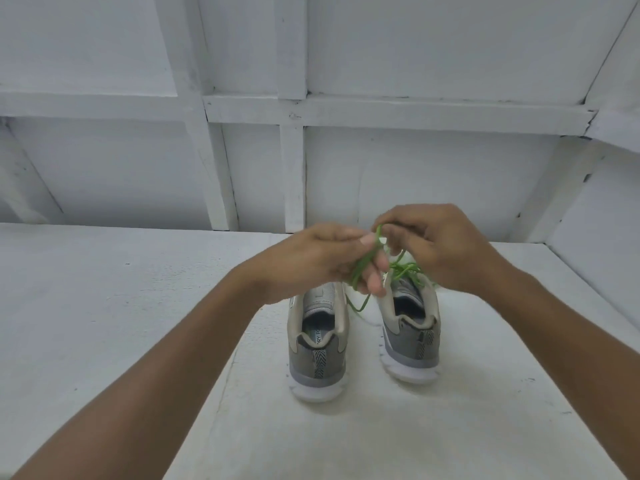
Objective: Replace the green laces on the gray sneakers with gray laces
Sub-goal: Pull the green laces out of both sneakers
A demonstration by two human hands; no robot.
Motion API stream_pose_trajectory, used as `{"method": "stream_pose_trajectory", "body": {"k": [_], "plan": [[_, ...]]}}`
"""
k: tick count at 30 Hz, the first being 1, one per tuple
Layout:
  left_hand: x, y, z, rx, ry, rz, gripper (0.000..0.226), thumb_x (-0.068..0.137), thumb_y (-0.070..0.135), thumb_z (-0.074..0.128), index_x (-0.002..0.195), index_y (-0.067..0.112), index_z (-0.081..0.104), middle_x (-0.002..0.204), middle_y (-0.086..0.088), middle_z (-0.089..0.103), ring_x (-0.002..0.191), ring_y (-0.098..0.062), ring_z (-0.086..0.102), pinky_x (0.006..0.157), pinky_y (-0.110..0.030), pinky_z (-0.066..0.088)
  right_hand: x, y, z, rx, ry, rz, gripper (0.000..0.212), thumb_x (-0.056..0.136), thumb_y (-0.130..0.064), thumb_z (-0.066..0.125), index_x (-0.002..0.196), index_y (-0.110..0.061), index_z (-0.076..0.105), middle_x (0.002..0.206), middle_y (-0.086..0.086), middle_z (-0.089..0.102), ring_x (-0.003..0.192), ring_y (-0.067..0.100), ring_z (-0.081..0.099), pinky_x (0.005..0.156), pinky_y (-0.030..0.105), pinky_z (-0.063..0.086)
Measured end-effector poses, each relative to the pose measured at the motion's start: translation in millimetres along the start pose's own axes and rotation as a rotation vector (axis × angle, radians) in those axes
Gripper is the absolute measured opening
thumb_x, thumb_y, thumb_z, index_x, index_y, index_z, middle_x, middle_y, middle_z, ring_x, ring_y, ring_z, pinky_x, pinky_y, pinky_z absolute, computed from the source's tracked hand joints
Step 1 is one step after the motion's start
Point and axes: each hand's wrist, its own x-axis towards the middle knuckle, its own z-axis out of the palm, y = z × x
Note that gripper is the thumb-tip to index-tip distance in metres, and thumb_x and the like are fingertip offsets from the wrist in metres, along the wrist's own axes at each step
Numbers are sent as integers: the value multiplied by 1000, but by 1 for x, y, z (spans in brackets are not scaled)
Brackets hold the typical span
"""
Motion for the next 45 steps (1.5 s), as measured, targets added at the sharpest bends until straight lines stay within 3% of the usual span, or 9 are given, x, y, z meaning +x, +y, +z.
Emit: {"method": "stream_pose_trajectory", "body": {"k": [4,7,10,14,18,27,34,40,45], "plan": [[8,6,1,-439,219,174,30,103,19,36,96,2,60,81,-10,70,87,-30,64,84,-34,53,-13,-4,33,55,-126,67,17,99,-23,51,93,-25,66,61,-9,59,57,8,56,57,26,46],[13,-5,-11,41,517,215,32,105,20,34,99,5,62,90,-6,73,96,-24,67,93,-35,51,-24,-20,34,-112,-345,-68,19,99,-29,48,104,-21,65,72,-5,62,68,11,58,65,27,47],[5,-19,-19,458,377,82,40,100,37,36,101,10,65,91,2,74,98,-21,67,97,-46,48,-18,-29,8,-64,-267,-104,15,97,-22,54,93,-16,67,74,-5,65,70,8,60,64,18,46],[-8,-5,0,-42,20,41,50,100,39,31,98,0,63,83,-12,70,87,-32,64,89,-42,50,-4,-17,-13,0,50,-85,16,97,-16,56,89,-23,67,66,-5,61,62,8,60,59,19,46],[2,15,9,-415,220,183,44,102,34,31,92,4,61,78,-9,71,87,-31,61,83,-35,51,-19,-17,24,-18,-146,1,20,99,-24,49,91,-39,59,63,-9,55,57,5,50,57,22,41],[7,-14,7,571,423,128,50,97,52,32,85,13,61,80,-7,63,80,-23,60,81,-50,49,-13,-21,-5,-47,-251,17,14,94,-22,59,104,-23,69,88,-10,71,83,0,65,74,18,49],[12,0,-3,908,201,-297,51,100,52,33,95,14,66,83,7,71,79,-7,62,71,-23,45,1,7,3,-74,-176,76,9,87,-19,69,86,-27,65,83,-10,69,83,4,64,76,23,50],[14,-17,-16,23,261,-139,37,102,29,44,77,6,58,56,-4,51,64,-20,58,70,-31,47,23,38,33,-223,-124,74,18,93,-26,61,87,-12,69,82,1,55,77,17,50,69,29,36],[24,-30,-18,-114,441,-130,35,103,25,44,74,8,55,53,-1,48,58,-17,54,62,-27,43,58,59,61,-117,-150,392,30,97,-29,54,74,-12,61,71,5,59,55,17,55,49,26,42]]}}
